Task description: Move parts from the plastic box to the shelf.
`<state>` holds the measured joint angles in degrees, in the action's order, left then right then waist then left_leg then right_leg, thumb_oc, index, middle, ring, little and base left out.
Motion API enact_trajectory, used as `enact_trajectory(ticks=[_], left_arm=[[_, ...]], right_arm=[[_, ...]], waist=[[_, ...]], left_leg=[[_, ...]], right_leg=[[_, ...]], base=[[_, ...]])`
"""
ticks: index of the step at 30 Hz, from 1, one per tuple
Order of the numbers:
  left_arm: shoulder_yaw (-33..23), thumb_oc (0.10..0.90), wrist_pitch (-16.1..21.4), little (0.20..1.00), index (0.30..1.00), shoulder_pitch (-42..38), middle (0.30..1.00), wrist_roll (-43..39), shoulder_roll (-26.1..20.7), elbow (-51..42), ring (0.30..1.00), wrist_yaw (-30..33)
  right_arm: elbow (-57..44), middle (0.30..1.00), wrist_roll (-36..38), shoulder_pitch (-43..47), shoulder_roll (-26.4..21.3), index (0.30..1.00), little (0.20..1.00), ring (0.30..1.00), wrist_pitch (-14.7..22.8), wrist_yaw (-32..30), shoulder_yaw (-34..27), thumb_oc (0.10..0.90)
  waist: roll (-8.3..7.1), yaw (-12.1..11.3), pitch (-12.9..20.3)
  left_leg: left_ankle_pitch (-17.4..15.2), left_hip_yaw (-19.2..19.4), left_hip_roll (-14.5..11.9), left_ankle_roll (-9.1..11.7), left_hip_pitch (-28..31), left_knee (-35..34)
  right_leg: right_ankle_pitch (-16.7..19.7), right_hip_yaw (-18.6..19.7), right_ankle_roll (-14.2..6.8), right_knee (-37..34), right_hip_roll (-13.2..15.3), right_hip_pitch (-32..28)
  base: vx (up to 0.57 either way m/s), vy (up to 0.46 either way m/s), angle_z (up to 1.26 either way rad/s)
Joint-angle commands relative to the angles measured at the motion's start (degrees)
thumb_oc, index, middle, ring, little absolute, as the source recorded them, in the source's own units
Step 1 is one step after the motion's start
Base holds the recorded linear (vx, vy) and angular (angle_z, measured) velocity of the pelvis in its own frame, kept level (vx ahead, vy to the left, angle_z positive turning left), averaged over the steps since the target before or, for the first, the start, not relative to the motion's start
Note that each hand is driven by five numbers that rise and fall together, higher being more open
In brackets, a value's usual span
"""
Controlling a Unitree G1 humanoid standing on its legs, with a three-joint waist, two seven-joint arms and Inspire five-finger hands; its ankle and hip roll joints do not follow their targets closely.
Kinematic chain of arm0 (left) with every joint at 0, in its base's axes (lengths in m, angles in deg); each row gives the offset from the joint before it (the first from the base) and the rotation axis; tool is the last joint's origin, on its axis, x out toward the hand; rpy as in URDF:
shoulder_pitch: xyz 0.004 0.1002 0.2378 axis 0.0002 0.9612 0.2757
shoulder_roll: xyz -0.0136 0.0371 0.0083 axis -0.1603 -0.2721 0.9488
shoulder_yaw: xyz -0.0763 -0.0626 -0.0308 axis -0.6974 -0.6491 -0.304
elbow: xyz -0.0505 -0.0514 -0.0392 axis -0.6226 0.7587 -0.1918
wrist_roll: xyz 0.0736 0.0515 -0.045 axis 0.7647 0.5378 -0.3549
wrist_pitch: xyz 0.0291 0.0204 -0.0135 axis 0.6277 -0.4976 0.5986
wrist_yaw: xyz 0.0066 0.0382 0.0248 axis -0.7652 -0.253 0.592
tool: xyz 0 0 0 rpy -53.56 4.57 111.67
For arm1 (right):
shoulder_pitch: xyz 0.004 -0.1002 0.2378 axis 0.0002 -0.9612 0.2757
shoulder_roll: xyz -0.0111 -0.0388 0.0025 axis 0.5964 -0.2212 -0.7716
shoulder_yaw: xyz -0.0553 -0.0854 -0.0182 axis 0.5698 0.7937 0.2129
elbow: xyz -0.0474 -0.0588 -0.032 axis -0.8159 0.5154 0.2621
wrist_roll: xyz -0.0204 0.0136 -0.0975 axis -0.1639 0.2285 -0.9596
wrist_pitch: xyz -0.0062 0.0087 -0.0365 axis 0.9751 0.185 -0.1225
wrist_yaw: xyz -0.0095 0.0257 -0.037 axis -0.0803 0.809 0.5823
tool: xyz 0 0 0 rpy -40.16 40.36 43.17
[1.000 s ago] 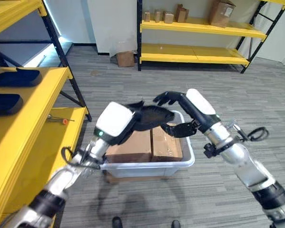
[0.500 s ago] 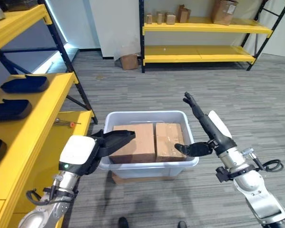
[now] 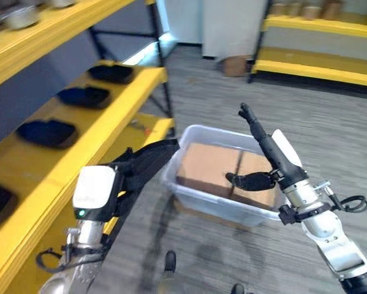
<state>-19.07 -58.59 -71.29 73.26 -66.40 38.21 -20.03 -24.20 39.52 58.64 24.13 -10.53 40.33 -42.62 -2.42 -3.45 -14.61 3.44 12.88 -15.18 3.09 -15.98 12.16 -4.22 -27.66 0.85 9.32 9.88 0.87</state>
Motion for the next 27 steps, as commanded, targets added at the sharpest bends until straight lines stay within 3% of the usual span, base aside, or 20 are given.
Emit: enact_trajectory(ticks=[1, 2, 3, 4, 6, 10, 14, 17, 20, 21, 23, 24, 26, 27], left_arm=[[-4.59, 0.400, 1.43, 0.300, 0.300, -5.25, 0.300, -1.53, -1.87, -8.01, 0.300, 9.04], [-4.66, 0.400, 0.99, 0.300, 0.300, -5.96, 0.300, -1.33, -1.38, -8.48, 0.300, 9.80], [-4.61, 0.400, 0.96, 0.300, 0.300, -5.95, 0.300, -1.33, -1.39, -8.51, 0.300, 9.78], [-4.70, 0.400, 1.19, 0.300, 0.300, -5.81, 0.300, -1.03, -0.97, -8.49, 0.300, 10.01], [-4.43, 0.400, 1.48, 0.300, 0.300, -6.52, 0.300, -1.20, -1.12, -9.59, 0.300, 10.69], [-4.85, 0.400, 1.27, 0.300, 0.300, -6.71, 0.300, 0.02, -1.91, -10.26, 0.300, 12.55], [-6.48, 0.400, 0.69, 0.300, 0.300, -6.26, 0.300, 0.95, -2.59, -11.77, 0.300, 15.31], [-7.30, 0.400, -0.12, 0.300, 0.300, -6.13, 0.300, 1.79, -2.82, -12.54, 0.300, 16.50], [-7.61, 0.400, -0.52, 0.300, 0.300, -6.26, 0.300, 2.31, -2.74, -13.16, 0.300, 16.57], [-7.65, 0.400, -0.59, 0.300, 0.300, -6.49, 0.300, 2.09, -2.70, -13.11, 0.300, 16.75], [-6.83, 0.400, -0.65, 0.300, 0.300, -7.53, 0.300, 1.72, -2.92, -12.45, 0.300, 17.00], [-6.31, 0.400, -0.66, 0.300, 0.300, -8.14, 0.300, 1.51, -2.89, -11.93, 0.300, 16.91], [-5.43, 0.400, -0.91, 0.300, 0.300, -9.01, 0.300, 1.29, -2.47, -10.68, 0.300, 16.58], [-4.49, 0.400, -0.82, 0.300, 0.300, -9.29, 0.300, 1.29, -1.79, -10.29, 0.300, 15.65]], right_arm=[[-3.71, 1.000, -1.29, 5.82, 1.69, 1.000, 1.000, 1.000, 5.48, -4.54, -3.21, 0.900], [-3.96, 1.000, -1.22, 4.05, 3.02, 1.000, 1.000, 1.000, 5.48, -4.78, -4.62, 0.900], [-4.02, 1.000, -1.21, 3.96, 3.03, 1.000, 1.000, 1.000, 5.47, -4.75, -4.68, 0.900], [-4.32, 1.000, -1.12, 3.15, 3.52, 1.000, 1.000, 1.000, 5.59, -5.13, -5.82, 0.900], [-4.79, 1.000, -2.74, 0.67, 4.83, 1.000, 1.000, 1.000, 5.53, -6.62, -8.64, 0.900], [-4.69, 1.000, -4.43, 0.59, 6.44, 1.000, 1.000, 1.000, 6.04, -8.16, -9.35, 0.900], [-4.99, 1.000, -5.88, 1.45, 7.64, 1.000, 1.000, 1.000, 6.38, -8.96, -8.22, 0.900], [-4.89, 1.000, -9.72, 1.09, 7.77, 1.000, 1.000, 1.000, 5.29, -9.38, -7.37, 0.900], [-4.76, 1.000, -10.96, 0.43, 8.07, 1.000, 1.000, 1.000, 4.78, -9.51, -7.44, 0.900], [-4.79, 1.000, -11.21, -0.14, 8.19, 1.000, 1.000, 1.000, 4.73, -9.59, -7.75, 0.900], [-4.46, 1.000, -11.67, -1.19, 8.36, 1.000, 1.000, 1.000, 4.44, -9.82, -8.54, 0.900], [-4.17, 1.000, -11.66, -1.48, 8.26, 1.000, 1.000, 1.000, 4.57, -10.03, -8.98, 0.900], [-3.80, 1.000, -11.84, -1.63, 7.93, 1.000, 1.000, 1.000, 4.67, -10.02, -9.44, 0.900], [-3.50, 1.000, -11.35, -1.78, 7.84, 1.000, 1.000, 1.000, 4.99, -9.57, -9.42, 0.900]], waist=[[-0.28, 2.79, 4.75], [-0.15, 2.90, 5.06], [-0.21, 2.97, 5.01], [-0.02, 3.51, 5.75], [0.29, 3.43, 6.80], [0.00, 3.01, 7.01], [-0.23, 1.14, 7.15], [-0.81, -0.27, 7.72], [-1.07, -0.38, 7.93], [-1.27, -0.28, 7.85], [-1.03, 1.44, 8.45], [-0.66, 2.57, 8.58], [0.02, 3.65, 8.80], [0.00, 4.40, 8.77]], left_leg=[[-1.92, -4.89, -1.72, 3.67, 7.87, 12.42], [-8.37, -6.80, 1.02, 2.82, 9.55, 11.41], [-8.37, -6.86, 1.15, 2.74, 9.68, 11.29], [-11.62, -5.61, 2.34, 1.69, 11.99, 7.42], [-12.72, -4.93, 3.97, 1.25, 12.37, 5.32], [-13.46, -5.19, 7.04, 0.03, 12.76, 4.11], [-14.15, -6.13, 10.93, -1.69, 12.81, 3.02], [-14.63, -7.73, 15.11, -3.26, 12.40, 2.50], [-14.12, -8.80, 17.05, -4.21, 12.58, 1.47], [-12.74, -8.86, 17.87, -4.76, 12.33, 0.65], [-10.71, -11.53, 19.18, -5.51, 13.33, -2.84], [-10.02, -13.11, 19.81, -5.96, 13.94, -3.70], [-8.82, -14.70, 20.31, -6.84, 15.29, -5.45], [-8.32, -16.08, 20.78, -7.42, 16.32, -6.37]], right_leg=[[-0.25, 3.13, -3.42, -0.46, -0.65, 1.34], [0.05, 1.11, -4.63, 0.73, 1.13, 0.79], [0.02, 1.02, -4.73, 0.79, 1.27, 0.67], [0.93, 0.09, -5.87, 1.14, 2.06, 0.64], [2.26, -1.48, -7.49, 2.26, 4.84, -0.05], [4.80, -1.95, -9.50, 2.87, 8.29, -0.22], [8.47, -1.79, -11.49, 1.56, 11.47, -0.62], [12.91, -2.81, -13.54, 0.66, 14.88, -1.75], [14.73, -2.66, -14.27, 0.67, 16.47, -2.29], [16.15, -2.56, -13.24, 1.03, 17.10, -1.84], [15.40, 4.66, -12.00, 2.88, 14.58, 0.27], [14.33, 8.89, -11.07, 4.00, 12.02, 1.42], [9.89, 13.67, -8.94, 7.45, 6.18, 4.30], [5.64, 15.08, -7.13, 9.88, 0.52, 6.55]], base=[[-0.05, 0.159, 1.15], [-0.02, 0.162, 1.09], [0.04, 0.202, 1.22], [0.07, 0.222, 1.10], [0.07, 0.309, 1.01], [0.01, 0.274, 0.66], [0.00, 0.228, 0.27], [0.03, 0.336, 0.44], [0.00, 0.197, 0.56], [-0.05, 0.150, 0.46], [0.03, 0.214, 0.36], [0.08, 0.226, 1.27], [0.11, 0.233, 1.25], [0.09, 0.151, 0.17]])
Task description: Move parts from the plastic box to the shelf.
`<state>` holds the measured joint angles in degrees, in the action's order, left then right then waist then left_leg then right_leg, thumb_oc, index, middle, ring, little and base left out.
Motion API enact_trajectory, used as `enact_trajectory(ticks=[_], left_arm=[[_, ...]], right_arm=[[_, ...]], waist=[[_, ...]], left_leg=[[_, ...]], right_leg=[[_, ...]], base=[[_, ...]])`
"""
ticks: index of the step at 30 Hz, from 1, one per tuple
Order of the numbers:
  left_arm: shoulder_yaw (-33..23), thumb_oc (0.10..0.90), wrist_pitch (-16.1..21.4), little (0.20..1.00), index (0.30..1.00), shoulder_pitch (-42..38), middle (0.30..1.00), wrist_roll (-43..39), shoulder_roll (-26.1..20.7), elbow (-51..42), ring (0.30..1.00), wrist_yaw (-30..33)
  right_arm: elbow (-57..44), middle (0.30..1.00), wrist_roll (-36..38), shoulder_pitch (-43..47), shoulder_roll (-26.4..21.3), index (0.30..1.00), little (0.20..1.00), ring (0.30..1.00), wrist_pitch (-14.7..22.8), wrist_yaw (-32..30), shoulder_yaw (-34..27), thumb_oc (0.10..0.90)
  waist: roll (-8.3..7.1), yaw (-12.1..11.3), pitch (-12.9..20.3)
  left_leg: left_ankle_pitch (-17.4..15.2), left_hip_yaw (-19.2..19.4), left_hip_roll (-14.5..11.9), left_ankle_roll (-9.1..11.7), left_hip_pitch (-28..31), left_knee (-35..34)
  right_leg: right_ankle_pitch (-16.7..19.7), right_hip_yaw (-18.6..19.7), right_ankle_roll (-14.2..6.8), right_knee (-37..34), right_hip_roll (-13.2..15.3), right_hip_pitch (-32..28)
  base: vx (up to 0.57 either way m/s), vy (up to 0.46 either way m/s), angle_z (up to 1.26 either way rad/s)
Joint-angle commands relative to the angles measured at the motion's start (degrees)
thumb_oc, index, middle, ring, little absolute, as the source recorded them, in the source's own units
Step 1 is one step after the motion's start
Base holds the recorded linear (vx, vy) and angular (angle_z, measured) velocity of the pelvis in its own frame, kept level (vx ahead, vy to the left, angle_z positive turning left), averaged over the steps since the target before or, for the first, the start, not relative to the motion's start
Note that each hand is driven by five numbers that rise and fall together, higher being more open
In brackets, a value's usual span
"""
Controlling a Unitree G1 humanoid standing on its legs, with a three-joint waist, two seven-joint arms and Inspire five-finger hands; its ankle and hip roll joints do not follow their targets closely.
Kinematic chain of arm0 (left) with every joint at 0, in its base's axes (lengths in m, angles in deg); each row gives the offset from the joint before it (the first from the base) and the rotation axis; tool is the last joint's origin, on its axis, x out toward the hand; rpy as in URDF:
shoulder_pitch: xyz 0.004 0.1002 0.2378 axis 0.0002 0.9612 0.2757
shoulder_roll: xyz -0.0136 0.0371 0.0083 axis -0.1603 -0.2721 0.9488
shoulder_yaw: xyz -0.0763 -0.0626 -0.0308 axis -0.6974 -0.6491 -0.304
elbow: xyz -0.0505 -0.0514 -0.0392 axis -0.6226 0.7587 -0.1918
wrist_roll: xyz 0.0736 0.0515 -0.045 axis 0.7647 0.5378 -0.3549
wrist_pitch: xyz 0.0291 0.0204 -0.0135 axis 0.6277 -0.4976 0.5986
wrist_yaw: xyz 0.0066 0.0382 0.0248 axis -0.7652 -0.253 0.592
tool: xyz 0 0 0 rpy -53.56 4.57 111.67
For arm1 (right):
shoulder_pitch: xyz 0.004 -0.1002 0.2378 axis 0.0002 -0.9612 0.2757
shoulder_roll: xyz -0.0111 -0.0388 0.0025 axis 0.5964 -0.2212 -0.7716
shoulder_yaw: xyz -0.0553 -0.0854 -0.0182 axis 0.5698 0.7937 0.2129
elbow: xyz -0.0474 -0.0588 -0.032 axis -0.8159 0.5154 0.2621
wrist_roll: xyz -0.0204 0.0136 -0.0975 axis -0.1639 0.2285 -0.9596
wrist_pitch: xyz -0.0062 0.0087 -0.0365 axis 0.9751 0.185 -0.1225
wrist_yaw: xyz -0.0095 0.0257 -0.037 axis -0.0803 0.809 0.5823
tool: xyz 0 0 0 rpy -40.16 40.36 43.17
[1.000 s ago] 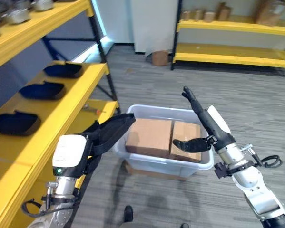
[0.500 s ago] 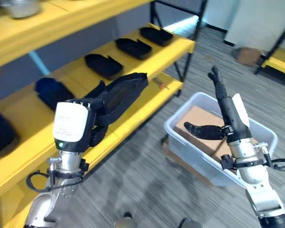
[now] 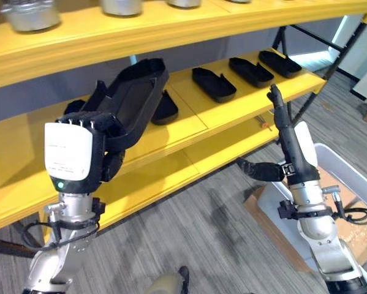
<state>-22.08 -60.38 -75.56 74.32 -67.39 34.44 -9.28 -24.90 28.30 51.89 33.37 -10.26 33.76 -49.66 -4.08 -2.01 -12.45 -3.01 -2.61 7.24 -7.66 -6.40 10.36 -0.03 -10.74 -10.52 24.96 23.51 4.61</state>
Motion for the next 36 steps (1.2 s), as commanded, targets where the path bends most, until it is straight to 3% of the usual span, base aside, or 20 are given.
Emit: enact_trajectory(ticks=[1, 2, 3, 4, 6, 9, 13, 18, 20, 21, 22, 23, 24, 25, 27, 29, 32, 33, 34, 36], left_arm=[[-1.48, 0.400, 0.98, 0.300, 0.300, -5.09, 0.300, 0.24, -0.77, -6.53, 0.300, 4.86], [-1.29, 0.400, 0.86, 0.300, 0.300, -4.35, 0.300, 0.23, -0.42, -6.09, 0.300, 4.42], [-1.33, 0.400, 0.85, 0.300, 0.300, -4.24, 0.300, 0.22, -0.44, -6.15, 0.300, 4.38], [-1.79, 0.400, 0.45, 0.300, 0.300, -3.04, 0.300, 0.53, -0.14, -5.83, 0.300, 3.90], [-1.90, 0.400, 0.52, 0.300, 0.300, -2.08, 0.300, 0.33, 0.24, -5.29, 0.300, 3.48], [-2.37, 0.400, 1.29, 0.300, 0.300, -0.47, 0.300, 0.52, 0.86, -5.67, 0.300, 3.09], [-4.38, 0.400, 2.10, 0.300, 0.300, 4.70, 0.300, 0.48, 2.10, -6.77, 0.300, 3.21], [-3.80, 0.400, 2.70, 0.300, 0.300, 3.97, 0.300, -0.79, 1.97, -6.39, 0.300, 3.09], [-3.15, 0.400, 3.91, 0.300, 0.300, 2.84, 0.300, -2.51, 1.95, -6.49, 0.300, 2.91], [-3.15, 0.400, 3.98, 0.300, 0.300, 2.77, 0.300, -2.59, 1.89, -6.46, 0.300, 2.89], [-3.24, 0.400, 4.38, 0.300, 0.300, 2.55, 0.300, -3.46, 1.89, -6.58, 0.300, 3.16], [-3.54, 0.400, 4.38, 0.300, 0.300, 2.33, 0.300, -4.35, 1.91, -6.74, 0.300, 3.69], [-3.85, 0.400, 4.46, 0.300, 0.300, 2.39, 0.300, -4.92, 1.88, -6.83, 0.300, 3.89], [-4.34, 0.400, 4.56, 0.300, 0.300, 2.62, 0.300, -5.77, 1.99, -6.97, 0.300, 4.10], [-4.42, 0.400, 4.31, 0.300, 0.300, 2.02, 0.300, -7.25, 2.03, -6.99, 0.300, 4.24], [-4.16, 0.400, 3.84, 0.300, 0.300, 1.09, 0.300, -7.99, 2.04, -6.93, 0.300, 3.96], [-2.98, 0.400, 4.82, 0.300, 0.300, 0.28, 0.300, -7.83, 1.92, -7.34, 0.300, 3.74], [-2.09, 0.400, 5.24, 0.300, 0.300, -0.78, 0.300, -8.17, 1.81, -7.68, 0.300, 3.58], [-0.27, 0.400, 5.67, 0.300, 0.300, -2.53, 0.300, -8.73, 1.11, -7.57, 0.300, 3.28], [0.51, 0.400, 5.54, 0.300, 0.300, -3.00, 0.300, -8.51, 0.60, -7.45, 0.300, 3.40]], right_arm=[[-2.78, 1.000, -0.09, 5.00, -1.45, 1.000, 1.000, 1.000, 4.76, -2.98, -2.44, 0.900], [-2.60, 1.000, 1.01, 4.61, -1.50, 1.000, 1.000, 1.000, 5.36, -2.03, -2.35, 0.900], [-2.61, 1.000, 1.12, 4.54, -1.48, 1.000, 1.000, 1.000, 5.40, -1.93, -2.35, 0.900], [-2.57, 1.000, 2.02, 4.17, -1.59, 1.000, 1.000, 1.000, 5.91, -1.56, -2.32, 0.900], [-2.56, 1.000, 2.34, 3.78, -1.90, 1.000, 1.000, 1.000, 6.28, -1.25, -2.13, 0.900], [-3.02, 1.000, 2.67, 2.65, -2.41, 1.000, 1.000, 1.000, 6.36, -1.01, -2.52, 0.900], [-3.11, 1.000, 3.50, 2.38, -2.87, 1.000, 1.000, 1.000, 6.46, -0.83, -2.28, 0.900], [-3.22, 1.000, 4.13, 2.15, -4.18, 1.000, 1.000, 1.000, 6.66, -0.98, -3.08, 0.900], [-3.17, 1.000, 4.66, 1.31, -4.81, 1.000, 1.000, 1.000, 6.84, -1.65, -4.30, 0.900], [-3.18, 1.000, 4.70, 1.31, -4.79, 1.000, 1.000, 1.000, 6.85, -1.65, -4.37, 0.900], [-3.13, 1.000, 5.01, 1.28, -4.82, 1.000, 1.000, 1.000, 6.80, -1.84, -4.44, 0.900], [-3.15, 1.000, 5.33, 1.22, -4.77, 1.000, 1.000, 1.000, 6.71, -2.27, -4.58, 0.900], [-3.13, 1.000, 5.65, 0.87, -4.59, 1.000, 1.000, 1.000, 6.60, -2.56, -4.84, 0.900], [-3.16, 1.000, 5.77, 0.38, -4.45, 1.000, 1.000, 1.000, 6.66, -2.79, -5.05, 0.900], [-2.99, 1.000, 5.69, -0.01, -4.67, 1.000, 1.000, 1.000, 6.28, -3.50, -4.61, 0.900], [-2.89, 1.000, 5.39, -0.32, -4.97, 1.000, 1.000, 1.000, 5.98, -4.39, -4.99, 0.900], [-3.67, 1.000, 4.22, -2.28, -4.64, 1.000, 1.000, 1.000, 6.03, -4.49, -6.11, 0.900], [-4.03, 1.000, 4.03, -2.93, -4.48, 1.000, 1.000, 1.000, 6.10, -4.76, -6.73, 0.900], [-4.24, 1.000, 3.55, -4.13, -3.80, 1.000, 1.000, 1.000, 5.90, -5.15, -7.89, 0.900], [-4.25, 1.000, 3.08, -4.26, -3.46, 1.000, 1.000, 1.000, 5.71, -5.24, -8.00, 0.900]], waist=[[1.65, 3.00, 6.67], [0.84, 3.27, 6.77], [0.84, 3.33, 6.93], [-0.19, 3.54, 7.41], [-0.94, 4.18, 7.79], [-1.21, 4.18, 8.36], [-0.69, 2.84, 9.80], [-1.12, 2.53, 7.56], [-2.13, 3.07, 5.58], [-2.06, 3.04, 5.47], [-2.57, 2.98, 5.10], [-3.01, 3.07, 4.84], [-3.18, 3.33, 4.82], [-2.80, 3.56, 5.03], [-1.46, 4.09, 5.09], [0.21, 4.97, 5.23], [2.11, 5.38, 6.20], [2.08, 5.07, 6.46], [1.49, 5.10, 6.17], [1.01, 5.05, 5.97]], left_leg=[[-1.48, -0.61, -1.65, 3.39, 6.52, -4.72], [-1.14, -1.43, -0.62, 3.12, 6.91, -5.35], [-1.11, -1.50, -0.72, 3.20, 6.96, -5.52], [-0.75, -2.12, 0.23, 3.39, 6.99, -6.11], [-0.14, -2.90, 0.71, 3.90, 6.80, -6.05], [0.22, -2.97, 0.98, 4.18, 6.58, -6.47], [0.11, -0.75, 0.31, 4.53, 6.82, -7.09], [-1.76, 1.63, 0.13, 6.62, 3.74, 0.57], [-2.75, 3.46, -4.37, 8.35, 0.56, 7.40], [-3.07, 3.42, -4.49, 8.44, 0.34, 7.99], [-3.59, 3.47, -7.00, 8.21, 0.05, 9.02], [-3.89, 3.58, -11.28, 8.11, 0.04, 9.03], [-2.33, 3.87, -14.26, 8.41, 0.12, 7.69], [0.19, 4.09, -18.25, 9.44, 0.84, 5.06], [8.71, 3.00, -26.76, 12.52, 1.54, -2.29], [15.48, 5.28, -31.47, 15.00, 2.67, -7.59], [12.29, 7.99, -30.38, 16.77, 5.22, -11.28], [11.19, 7.62, -29.17, 16.67, 4.46, -9.83], [8.13, 6.80, -26.78, 16.29, 3.02, -6.19], [6.63, 6.21, -25.41, 15.90, 2.71, -4.42]], right_leg=[[1.63, -1.97, 4.50, -5.73, -13.09, 3.09], [-0.91, -2.54, 5.48, -6.60, -18.01, 3.64], [-0.92, -2.62, 5.61, -6.88, -18.14, 3.53], [-1.39, -2.25, 5.61, -10.12, -21.66, 3.63], [-0.29, 1.75, 6.06, -15.40, -24.31, 2.60], [0.99, 3.98, 6.04, -19.33, -24.53, 0.44], [2.86, 3.72, 5.37, -24.41, -24.24, -2.47], [1.79, 3.05, 6.05, -23.32, -23.30, -2.60], [0.82, 1.26, 6.50, -22.09, -21.71, -2.57], [0.68, 1.20, 6.54, -21.92, -21.81, -2.55], [0.36, 0.90, 6.36, -21.10, -20.90, -2.51], [-0.29, 0.73, 5.95, -20.03, -19.73, -2.52], [-0.71, 0.43, 5.92, -19.10, -19.05, -1.90], [-1.65, 0.02, 5.57, -18.05, -18.45, -1.39], [-3.59, -0.31, 4.62, -13.99, -16.76, 0.58], [-5.52, -1.76, 3.51, -9.66, -14.70, 1.82], [-5.75, -2.57, 1.98, -7.06, -12.35, 2.30], [-5.37, -2.50, 1.62, -7.19, -11.17, 1.48], [-4.50, -3.32, 0.69, -7.98, -8.55, -0.58], [-3.83, -3.38, 0.18, -8.81, -7.65, -1.55]], base=[[0.07, 0.128, 0.11], [0.03, 0.037, 0.26], [0.07, 0.049, 0.24], [0.06, -0.010, 0.22], [0.07, -0.014, 0.00], [0.03, -0.011, 0.14], [0.08, -0.019, 0.03], [-0.01, 0.000, -0.03], [-0.07, 0.034, 0.33], [-0.03, 0.062, 0.95], [0.00, 0.098, 0.93], [-0.01, 0.147, 0.58], [0.00, 0.175, 0.06], [0.00, 0.224, 0.06], [0.04, 0.339, 0.22], [0.06, 0.381, 0.41], [0.08, 0.327, 0.56], [0.17, 0.388, 0.25], [0.15, 0.375, 0.32], [0.06, 0.219, 0.57]])
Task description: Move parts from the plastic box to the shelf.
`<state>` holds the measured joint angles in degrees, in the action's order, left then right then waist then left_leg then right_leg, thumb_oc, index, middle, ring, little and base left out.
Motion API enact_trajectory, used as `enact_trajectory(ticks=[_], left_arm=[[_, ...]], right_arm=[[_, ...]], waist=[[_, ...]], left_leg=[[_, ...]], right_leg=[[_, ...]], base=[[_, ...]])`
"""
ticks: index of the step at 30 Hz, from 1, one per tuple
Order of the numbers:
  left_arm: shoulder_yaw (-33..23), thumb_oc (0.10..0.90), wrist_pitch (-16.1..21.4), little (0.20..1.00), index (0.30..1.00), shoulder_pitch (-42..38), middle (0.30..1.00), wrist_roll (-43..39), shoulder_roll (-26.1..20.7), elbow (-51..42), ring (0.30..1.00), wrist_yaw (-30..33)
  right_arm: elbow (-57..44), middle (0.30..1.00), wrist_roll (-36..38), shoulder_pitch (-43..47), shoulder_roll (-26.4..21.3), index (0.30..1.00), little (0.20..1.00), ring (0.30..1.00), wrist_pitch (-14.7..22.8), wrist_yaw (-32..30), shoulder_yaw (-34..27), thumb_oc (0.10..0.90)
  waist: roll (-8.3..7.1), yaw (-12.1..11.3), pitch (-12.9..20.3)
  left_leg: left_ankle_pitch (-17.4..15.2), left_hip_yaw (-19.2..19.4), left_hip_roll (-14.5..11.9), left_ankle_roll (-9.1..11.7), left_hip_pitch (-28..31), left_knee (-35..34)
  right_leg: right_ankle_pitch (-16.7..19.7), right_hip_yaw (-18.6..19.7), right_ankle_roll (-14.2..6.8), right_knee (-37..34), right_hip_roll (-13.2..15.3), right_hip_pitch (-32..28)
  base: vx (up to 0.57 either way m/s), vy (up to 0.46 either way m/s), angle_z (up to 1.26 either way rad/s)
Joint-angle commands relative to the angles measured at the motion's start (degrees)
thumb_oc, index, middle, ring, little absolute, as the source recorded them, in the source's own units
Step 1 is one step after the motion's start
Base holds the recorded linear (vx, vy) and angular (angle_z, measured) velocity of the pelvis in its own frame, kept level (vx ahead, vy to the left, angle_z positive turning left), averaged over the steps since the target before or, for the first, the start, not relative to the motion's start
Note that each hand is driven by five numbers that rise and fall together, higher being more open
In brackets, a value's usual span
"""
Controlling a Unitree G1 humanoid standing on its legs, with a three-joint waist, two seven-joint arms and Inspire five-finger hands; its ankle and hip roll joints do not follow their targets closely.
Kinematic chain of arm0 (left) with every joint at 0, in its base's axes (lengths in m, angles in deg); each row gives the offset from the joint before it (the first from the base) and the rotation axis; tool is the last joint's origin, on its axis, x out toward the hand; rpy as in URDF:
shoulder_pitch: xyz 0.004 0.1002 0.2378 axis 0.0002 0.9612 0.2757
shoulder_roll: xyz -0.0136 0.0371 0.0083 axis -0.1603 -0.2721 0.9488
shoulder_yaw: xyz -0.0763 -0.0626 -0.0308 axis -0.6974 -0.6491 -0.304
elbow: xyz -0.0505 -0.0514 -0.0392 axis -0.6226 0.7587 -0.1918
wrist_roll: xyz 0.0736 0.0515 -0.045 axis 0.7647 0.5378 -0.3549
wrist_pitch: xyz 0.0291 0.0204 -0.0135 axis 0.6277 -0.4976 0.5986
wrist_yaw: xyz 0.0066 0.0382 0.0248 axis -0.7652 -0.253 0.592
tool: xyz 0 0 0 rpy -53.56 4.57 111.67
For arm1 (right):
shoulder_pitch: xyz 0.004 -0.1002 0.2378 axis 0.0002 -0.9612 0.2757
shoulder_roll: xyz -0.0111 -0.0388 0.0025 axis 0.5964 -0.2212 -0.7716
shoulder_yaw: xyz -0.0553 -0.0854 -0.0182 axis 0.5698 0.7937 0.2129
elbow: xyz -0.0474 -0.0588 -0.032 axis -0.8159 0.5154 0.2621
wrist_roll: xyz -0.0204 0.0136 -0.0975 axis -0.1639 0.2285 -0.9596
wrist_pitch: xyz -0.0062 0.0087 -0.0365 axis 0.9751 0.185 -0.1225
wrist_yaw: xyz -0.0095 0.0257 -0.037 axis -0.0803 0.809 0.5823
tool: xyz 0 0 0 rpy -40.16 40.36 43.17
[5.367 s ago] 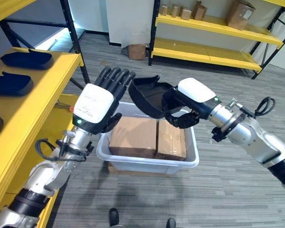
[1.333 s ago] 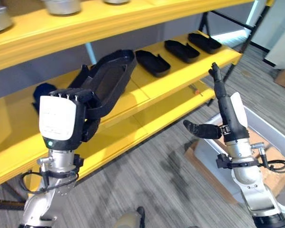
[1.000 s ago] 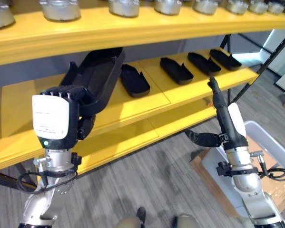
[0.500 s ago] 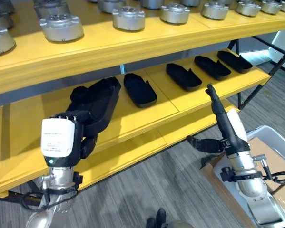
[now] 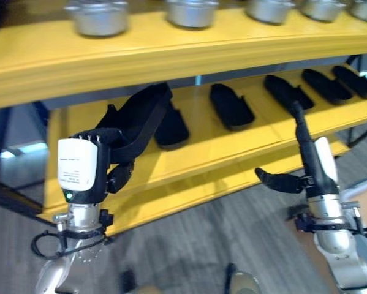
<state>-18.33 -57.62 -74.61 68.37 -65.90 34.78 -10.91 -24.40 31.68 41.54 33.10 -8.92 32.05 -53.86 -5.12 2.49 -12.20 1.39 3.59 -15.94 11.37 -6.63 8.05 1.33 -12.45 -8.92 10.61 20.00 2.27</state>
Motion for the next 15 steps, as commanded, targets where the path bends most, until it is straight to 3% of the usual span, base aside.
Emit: enact_trajectory(ticks=[1, 6, 15], left_arm=[[-2.94, 0.400, 2.62, 0.300, 0.300, -4.35, 0.300, -2.49, -1.13, -7.76, 0.300, 4.99], [-3.45, 0.400, 1.77, 0.300, 0.300, -4.93, 0.300, -1.31, -1.72, -8.08, 0.300, 5.64], [-4.83, 0.400, 0.91, 0.300, 0.300, -2.26, 0.300, -0.53, -1.03, -8.49, 0.300, 5.07]], right_arm=[[-4.65, 1.000, -0.64, 6.36, -2.85, 1.000, 1.000, 1.000, 4.06, -3.63, -3.57, 0.900], [-3.94, 1.000, -1.92, 6.13, -1.28, 1.000, 1.000, 1.000, 3.36, -3.77, -3.07, 0.900], [-3.51, 1.000, -2.15, 5.06, -1.03, 1.000, 1.000, 1.000, 2.70, -2.75, -2.88, 0.900]], waist=[[1.68, 0.29, 5.66], [-0.53, -1.69, 6.28], [-1.95, -3.13, 6.62]], left_leg=[[1.08, -0.07, -1.08, -3.48, 2.79, -1.08], [-1.42, -0.48, 2.99, -4.18, 0.58, 1.92], [-2.29, -1.44, 4.46, -4.41, -0.78, 3.63]], right_leg=[[-4.58, -1.67, -1.88, 4.72, -3.44, 0.04], [-2.32, -2.90, -3.28, 0.11, -0.86, -2.96], [-2.18, -4.62, -3.46, -1.43, -0.54, -4.93]], base=[[0.03, 0.196, 0.52], [0.04, 0.152, 0.22], [0.02, 0.013, 0.06]])
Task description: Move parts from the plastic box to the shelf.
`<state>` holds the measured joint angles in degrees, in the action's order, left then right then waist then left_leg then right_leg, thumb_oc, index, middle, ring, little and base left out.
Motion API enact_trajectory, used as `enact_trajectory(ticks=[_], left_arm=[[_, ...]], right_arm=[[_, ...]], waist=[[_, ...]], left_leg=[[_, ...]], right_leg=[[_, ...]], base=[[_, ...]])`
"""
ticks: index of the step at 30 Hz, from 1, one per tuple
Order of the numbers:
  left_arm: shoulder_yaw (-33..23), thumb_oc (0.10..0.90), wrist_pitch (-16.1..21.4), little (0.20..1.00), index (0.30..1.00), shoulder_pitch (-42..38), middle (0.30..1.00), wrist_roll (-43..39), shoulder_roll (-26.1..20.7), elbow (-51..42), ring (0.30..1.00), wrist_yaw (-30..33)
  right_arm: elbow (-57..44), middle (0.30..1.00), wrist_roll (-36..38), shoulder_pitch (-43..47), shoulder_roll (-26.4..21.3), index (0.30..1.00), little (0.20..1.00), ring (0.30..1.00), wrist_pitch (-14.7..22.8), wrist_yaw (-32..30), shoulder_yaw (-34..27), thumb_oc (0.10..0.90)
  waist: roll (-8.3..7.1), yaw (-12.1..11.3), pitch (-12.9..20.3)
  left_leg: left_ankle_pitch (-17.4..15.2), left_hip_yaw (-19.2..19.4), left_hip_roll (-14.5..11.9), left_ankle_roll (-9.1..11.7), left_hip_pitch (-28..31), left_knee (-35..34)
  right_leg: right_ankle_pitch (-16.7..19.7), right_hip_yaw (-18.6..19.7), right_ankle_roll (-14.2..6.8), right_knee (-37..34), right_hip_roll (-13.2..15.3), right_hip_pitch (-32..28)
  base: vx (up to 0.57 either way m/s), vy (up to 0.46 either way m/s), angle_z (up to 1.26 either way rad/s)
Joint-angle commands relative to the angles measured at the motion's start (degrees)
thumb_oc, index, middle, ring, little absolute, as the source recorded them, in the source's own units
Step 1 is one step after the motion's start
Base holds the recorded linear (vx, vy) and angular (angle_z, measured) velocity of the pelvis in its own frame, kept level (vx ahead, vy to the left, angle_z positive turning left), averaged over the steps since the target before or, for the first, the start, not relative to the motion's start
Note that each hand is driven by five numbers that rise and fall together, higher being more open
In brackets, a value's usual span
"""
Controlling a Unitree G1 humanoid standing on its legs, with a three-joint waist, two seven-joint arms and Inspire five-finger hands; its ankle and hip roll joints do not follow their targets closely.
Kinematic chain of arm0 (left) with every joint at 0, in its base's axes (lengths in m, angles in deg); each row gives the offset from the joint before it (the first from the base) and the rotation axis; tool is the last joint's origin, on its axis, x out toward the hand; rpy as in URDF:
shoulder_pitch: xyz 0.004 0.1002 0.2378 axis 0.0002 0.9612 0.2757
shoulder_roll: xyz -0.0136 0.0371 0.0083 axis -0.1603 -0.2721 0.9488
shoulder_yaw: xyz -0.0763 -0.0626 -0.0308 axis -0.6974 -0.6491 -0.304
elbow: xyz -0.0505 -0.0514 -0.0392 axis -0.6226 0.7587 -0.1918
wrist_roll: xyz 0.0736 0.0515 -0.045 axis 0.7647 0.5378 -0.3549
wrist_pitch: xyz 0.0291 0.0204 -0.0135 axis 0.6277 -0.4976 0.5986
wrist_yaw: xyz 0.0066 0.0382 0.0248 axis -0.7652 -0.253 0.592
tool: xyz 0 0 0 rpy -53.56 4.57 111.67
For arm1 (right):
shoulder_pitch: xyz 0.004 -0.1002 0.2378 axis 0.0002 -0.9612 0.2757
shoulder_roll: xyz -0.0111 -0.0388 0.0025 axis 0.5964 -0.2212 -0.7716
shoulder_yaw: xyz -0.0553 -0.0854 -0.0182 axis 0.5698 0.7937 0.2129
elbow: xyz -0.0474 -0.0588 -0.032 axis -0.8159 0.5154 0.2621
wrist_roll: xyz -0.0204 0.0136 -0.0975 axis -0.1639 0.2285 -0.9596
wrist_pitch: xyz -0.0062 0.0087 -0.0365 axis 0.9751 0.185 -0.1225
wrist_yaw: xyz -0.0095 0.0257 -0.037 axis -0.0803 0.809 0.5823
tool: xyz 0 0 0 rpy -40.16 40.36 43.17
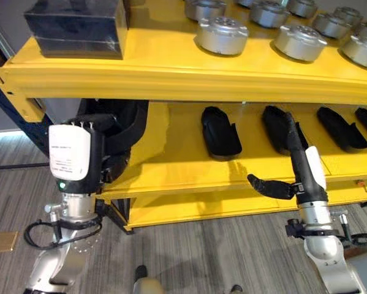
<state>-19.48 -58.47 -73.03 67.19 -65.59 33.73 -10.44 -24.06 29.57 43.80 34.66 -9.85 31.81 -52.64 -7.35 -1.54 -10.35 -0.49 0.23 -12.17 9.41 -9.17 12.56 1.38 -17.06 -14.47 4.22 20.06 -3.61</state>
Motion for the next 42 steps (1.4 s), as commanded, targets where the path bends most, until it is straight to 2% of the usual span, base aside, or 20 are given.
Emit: enact_trajectory(ticks=[1, 11, 16, 21, 28, 38, 42], left_arm=[[-3.91, 0.400, 1.46, 0.300, 0.300, -3.12, 0.300, 0.83, -1.35, -7.39, 0.300, 4.13], [-2.37, 0.400, -1.53, 0.300, 0.300, -2.36, 0.300, 2.17, -1.51, -1.68, 0.300, 0.25], [-2.47, 0.400, -5.61, 0.300, 0.300, -4.60, 0.300, 5.47, -2.05, 4.40, 0.300, -0.47], [-2.17, 0.400, -8.09, 0.300, 0.300, -6.85, 0.300, 6.41, -2.24, 9.65, 0.300, -0.78], [3.74, 0.400, -10.39, 0.300, 0.300, -16.06, 0.300, 11.17, -7.12, 20.08, 0.300, -1.68], [11.46, 0.400, -10.74, 0.300, 0.300, -25.25, 0.300, 15.45, -12.20, 26.07, 0.300, -1.91], [15.50, 0.400, -10.61, 0.300, 0.300, -28.25, 0.300, 18.10, -13.73, 28.44, 0.300, -2.53]], right_arm=[[-3.94, 1.000, 0.06, 2.49, -2.59, 1.000, 1.000, 1.000, 3.56, -2.17, -4.19, 0.900], [-4.18, 1.000, 1.37, 2.15, -3.23, 1.000, 1.000, 1.000, 3.21, -0.18, -4.36, 0.900], [-3.92, 1.000, 1.32, 3.11, -3.64, 1.000, 1.000, 1.000, 2.52, 0.37, -4.89, 0.900], [-3.41, 1.000, 1.78, 4.47, -3.72, 1.000, 1.000, 1.000, 2.28, 0.93, -4.15, 0.900], [-3.16, 1.000, 2.54, 7.98, -4.64, 1.000, 1.000, 1.000, 3.01, 1.78, -1.94, 0.900], [-3.31, 1.000, 3.03, 10.63, -5.44, 1.000, 1.000, 1.000, 4.23, 1.49, 0.63, 0.900], [-3.09, 1.000, 3.06, 10.80, -5.70, 1.000, 1.000, 1.000, 4.77, 1.16, 1.52, 0.900]], waist=[[0.11, 0.85, 4.66], [-0.15, 1.10, 1.96], [-0.22, 1.49, 0.03], [-0.60, 1.77, -0.89], [-0.66, 3.27, -3.14], [-0.77, 4.84, -6.62], [-1.33, 5.56, -8.06]], left_leg=[[-0.39, 1.70, 0.71, -2.42, 1.68, -0.81], [0.64, 1.01, -0.62, -1.51, 0.89, -0.32], [1.06, 0.78, -1.09, -1.14, 0.42, -0.16], [1.44, 0.92, -1.52, -0.95, 0.30, -0.35], [1.98, 1.58, -2.06, -0.57, -0.49, -0.27], [2.03, 2.98, -2.67, -0.88, -1.26, 0.51], [2.10, 3.70, -3.09, -0.89, -1.79, 0.92]], right_leg=[[-2.29, -0.29, 2.13, 4.97, -0.72, 0.74], [-3.36, -0.51, 2.79, 6.37, -1.99, 1.15], [-3.88, -0.19, 2.98, 7.64, -2.47, 2.15], [-3.87, 0.18, 3.15, 8.04, -2.66, 2.78], [-3.84, 1.36, 3.12, 9.27, -2.90, 4.96], [-3.12, 3.99, 2.99, 10.40, -3.08, 8.55], [-2.73, 5.16, 2.90, 10.47, -3.29, 9.86]], base=[[0.00, -0.028, 0.06], [-0.01, -0.030, 0.05], [-0.01, -0.012, 0.00], [0.00, 0.000, 0.00], [-0.02, 0.006, -0.02], [-0.04, 0.022, -0.12], [-0.05, 0.013, -0.14]])
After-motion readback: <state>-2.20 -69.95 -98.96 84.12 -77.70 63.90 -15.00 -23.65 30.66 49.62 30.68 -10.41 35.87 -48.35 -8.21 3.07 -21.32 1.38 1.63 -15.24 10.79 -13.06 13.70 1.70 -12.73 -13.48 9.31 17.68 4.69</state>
